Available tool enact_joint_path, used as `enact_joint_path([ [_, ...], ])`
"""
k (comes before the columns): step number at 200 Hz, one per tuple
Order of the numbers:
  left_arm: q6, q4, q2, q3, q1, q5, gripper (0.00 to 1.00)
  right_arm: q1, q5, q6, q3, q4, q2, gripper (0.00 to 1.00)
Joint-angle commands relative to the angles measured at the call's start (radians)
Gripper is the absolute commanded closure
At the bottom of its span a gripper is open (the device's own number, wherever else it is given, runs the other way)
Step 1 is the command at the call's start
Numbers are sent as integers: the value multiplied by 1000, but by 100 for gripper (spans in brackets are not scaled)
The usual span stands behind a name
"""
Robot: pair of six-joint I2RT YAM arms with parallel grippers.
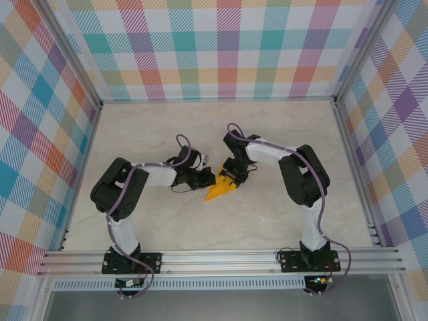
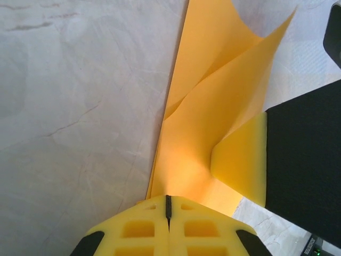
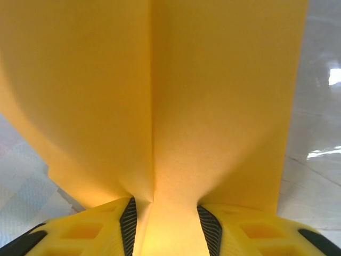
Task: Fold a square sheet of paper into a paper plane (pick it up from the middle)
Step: Fourth fold the wing at the center of the table.
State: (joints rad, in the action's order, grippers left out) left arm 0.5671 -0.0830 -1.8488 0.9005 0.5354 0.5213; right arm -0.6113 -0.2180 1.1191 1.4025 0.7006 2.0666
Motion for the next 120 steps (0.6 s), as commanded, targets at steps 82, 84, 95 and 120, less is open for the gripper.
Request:
enact_joint_path([
  [82,-43,35,-12,19,8,37,98,-11,81,3,-95,48,141,64],
  [84,-43,32,-11,18,8,39,98,-11,81,4,-97,49,140,64],
  [95,-43,19,-7,20,8,50,97,-11,81,2,-98,46,139,64],
  [120,-45,40,-21,29,8,38,98,-11,75,-2,-100,35,135,64],
])
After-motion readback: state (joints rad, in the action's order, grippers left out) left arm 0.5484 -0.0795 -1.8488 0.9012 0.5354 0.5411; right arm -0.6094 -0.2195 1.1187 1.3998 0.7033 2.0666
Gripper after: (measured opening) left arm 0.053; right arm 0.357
